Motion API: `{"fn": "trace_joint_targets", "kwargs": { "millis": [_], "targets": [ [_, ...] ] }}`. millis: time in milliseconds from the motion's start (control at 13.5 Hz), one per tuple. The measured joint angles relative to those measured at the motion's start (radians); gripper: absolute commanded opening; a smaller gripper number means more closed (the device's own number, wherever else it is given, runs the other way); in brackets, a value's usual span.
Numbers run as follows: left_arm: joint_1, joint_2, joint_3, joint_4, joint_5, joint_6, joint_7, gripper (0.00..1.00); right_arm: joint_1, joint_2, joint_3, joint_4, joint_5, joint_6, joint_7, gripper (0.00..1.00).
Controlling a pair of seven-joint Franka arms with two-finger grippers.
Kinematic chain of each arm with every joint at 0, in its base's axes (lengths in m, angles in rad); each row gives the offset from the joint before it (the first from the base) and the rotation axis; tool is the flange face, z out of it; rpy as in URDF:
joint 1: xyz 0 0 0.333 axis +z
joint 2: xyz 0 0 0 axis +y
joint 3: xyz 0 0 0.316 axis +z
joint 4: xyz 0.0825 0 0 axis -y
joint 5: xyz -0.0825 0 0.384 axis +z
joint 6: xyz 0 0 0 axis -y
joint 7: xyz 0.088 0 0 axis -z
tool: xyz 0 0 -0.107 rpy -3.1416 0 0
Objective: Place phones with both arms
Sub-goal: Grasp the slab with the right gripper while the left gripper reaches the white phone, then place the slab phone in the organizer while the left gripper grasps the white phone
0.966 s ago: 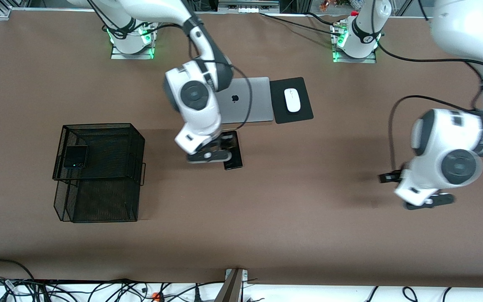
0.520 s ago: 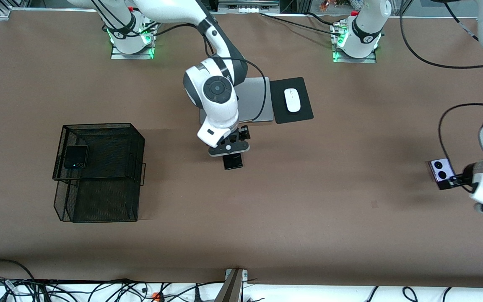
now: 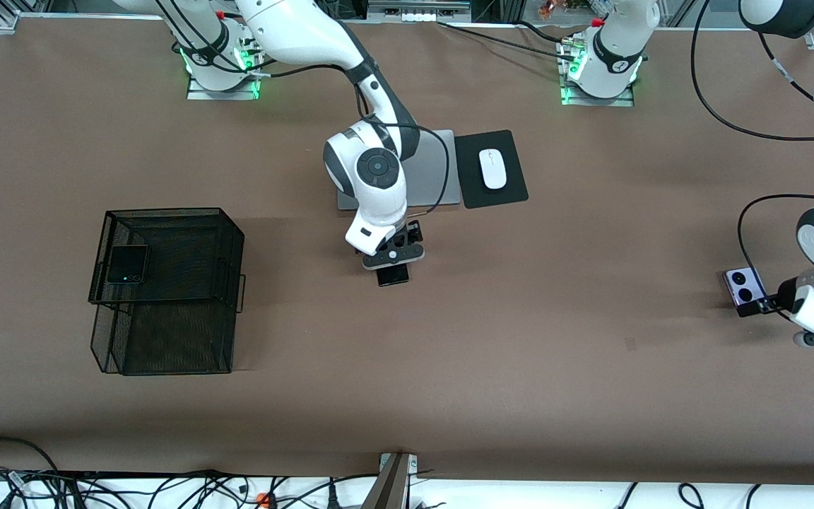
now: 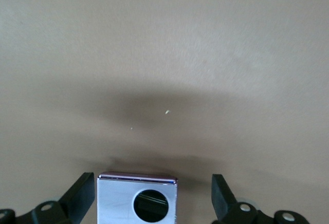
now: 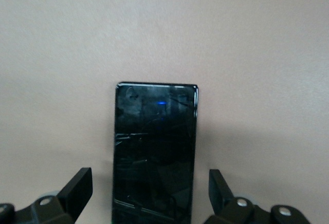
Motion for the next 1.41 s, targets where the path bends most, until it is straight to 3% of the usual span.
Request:
{"fn": "trace_joint_targets", "kwargs": {
  "millis": [669,743,966,1040,1115,1412],
  "targets": [
    [0.021,-0.018,-0.006,-0.086,-0.001,0.021,0.103,1.0,0.001,0.014,0.031,-0.059,0.0,0.087,-0.011,1.0],
    [0.022,-0.022,-0.006,-0.086,-0.001,0.022,0.105,1.0,0.001,0.019,0.031,-0.059,0.0,0.092,-0.011,0.86],
    [0.032,-0.034,-0.006,-0.09,-0.001,0.023,0.109,1.0,0.001,0.018,0.03,-0.057,0.0,0.098,-0.011,0.31],
    [0.036,-0.034,-0.006,-0.094,-0.001,0.023,0.111,1.0,0.001,0.018,0.031,-0.058,0.0,0.1,-0.011,0.18],
    [0.04,-0.034,-0.006,-0.1,-0.001,0.023,0.113,1.0,0.001,0.019,0.03,-0.058,0.0,0.101,-0.011,0.11],
    [0.044,-0.034,-0.006,-0.118,-0.001,0.023,0.115,1.0,0.0,0.019,0.029,-0.054,0.0,0.099,-0.011,0.0]
  ]
}}
